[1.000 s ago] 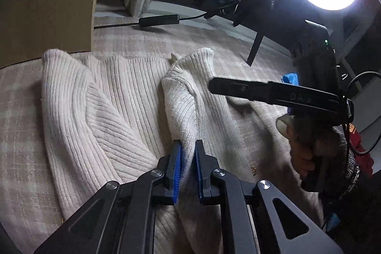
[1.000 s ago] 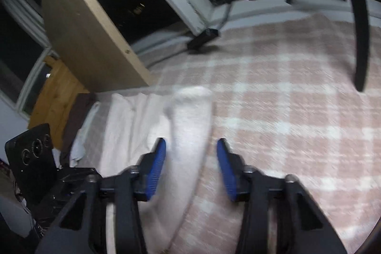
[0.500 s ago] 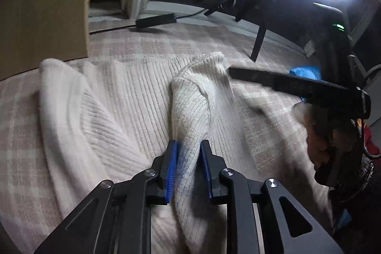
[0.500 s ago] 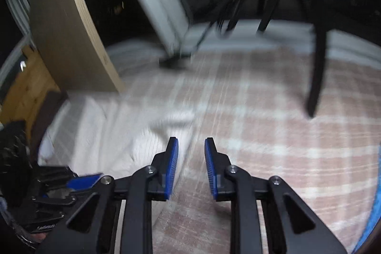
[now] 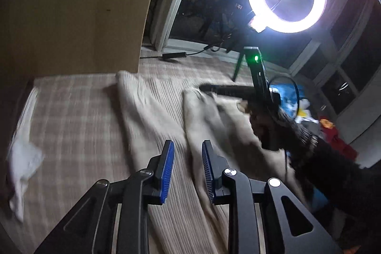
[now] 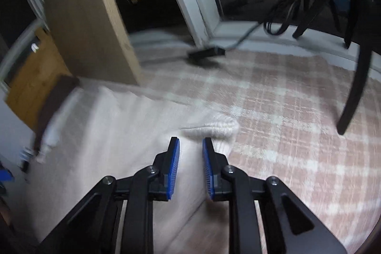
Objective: Fold clothes
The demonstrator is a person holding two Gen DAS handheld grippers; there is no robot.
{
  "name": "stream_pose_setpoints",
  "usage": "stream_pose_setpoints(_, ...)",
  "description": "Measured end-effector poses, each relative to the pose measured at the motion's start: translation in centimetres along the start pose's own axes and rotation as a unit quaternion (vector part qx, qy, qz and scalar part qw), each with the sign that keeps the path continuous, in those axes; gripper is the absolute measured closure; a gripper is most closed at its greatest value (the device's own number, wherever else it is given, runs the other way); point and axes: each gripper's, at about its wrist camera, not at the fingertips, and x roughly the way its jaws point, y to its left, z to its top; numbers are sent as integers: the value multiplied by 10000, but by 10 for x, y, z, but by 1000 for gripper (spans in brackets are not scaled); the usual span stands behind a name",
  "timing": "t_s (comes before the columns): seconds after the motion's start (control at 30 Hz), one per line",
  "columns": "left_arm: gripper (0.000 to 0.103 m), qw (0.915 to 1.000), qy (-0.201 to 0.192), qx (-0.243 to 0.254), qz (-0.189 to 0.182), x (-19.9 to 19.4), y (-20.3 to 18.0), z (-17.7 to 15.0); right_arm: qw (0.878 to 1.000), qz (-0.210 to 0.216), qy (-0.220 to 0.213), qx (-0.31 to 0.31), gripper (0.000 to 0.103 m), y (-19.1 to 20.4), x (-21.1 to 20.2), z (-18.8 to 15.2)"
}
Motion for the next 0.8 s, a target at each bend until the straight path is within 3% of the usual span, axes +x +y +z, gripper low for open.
stream_pose_setpoints(0.23, 71, 9997, 47, -82, 207, -94, -7, -48, 9917, 1274, -134, -141, 82, 53, -110, -42)
stream_pose_setpoints(0.4, 69, 9974, 502, 256, 443, -116, -14, -93, 9923, 1227, -40, -176, 82, 109, -173, -129)
stream_pose_setpoints(0.47, 69, 9970, 759, 115, -104, -99, -19, -117, 9947, 1025, 93, -23, 82, 131, -173, -174)
stream_pose_setpoints(0.57, 69, 9861, 1411, 49, -879, -50, -36, -157, 9947, 878, 497, 206, 82, 159, -144, -229)
stream_pose_setpoints(0.7, 69, 9728, 1975, 493, -1103, -3, -60, -199, 9977, 275, 613, -12, 82, 194, -114, -268)
stream_pose_setpoints(0.8, 69, 9677, 2120, 451, -1290, 6, -60, -214, 9958, 305, 859, 67, 80, 205, -97, -288)
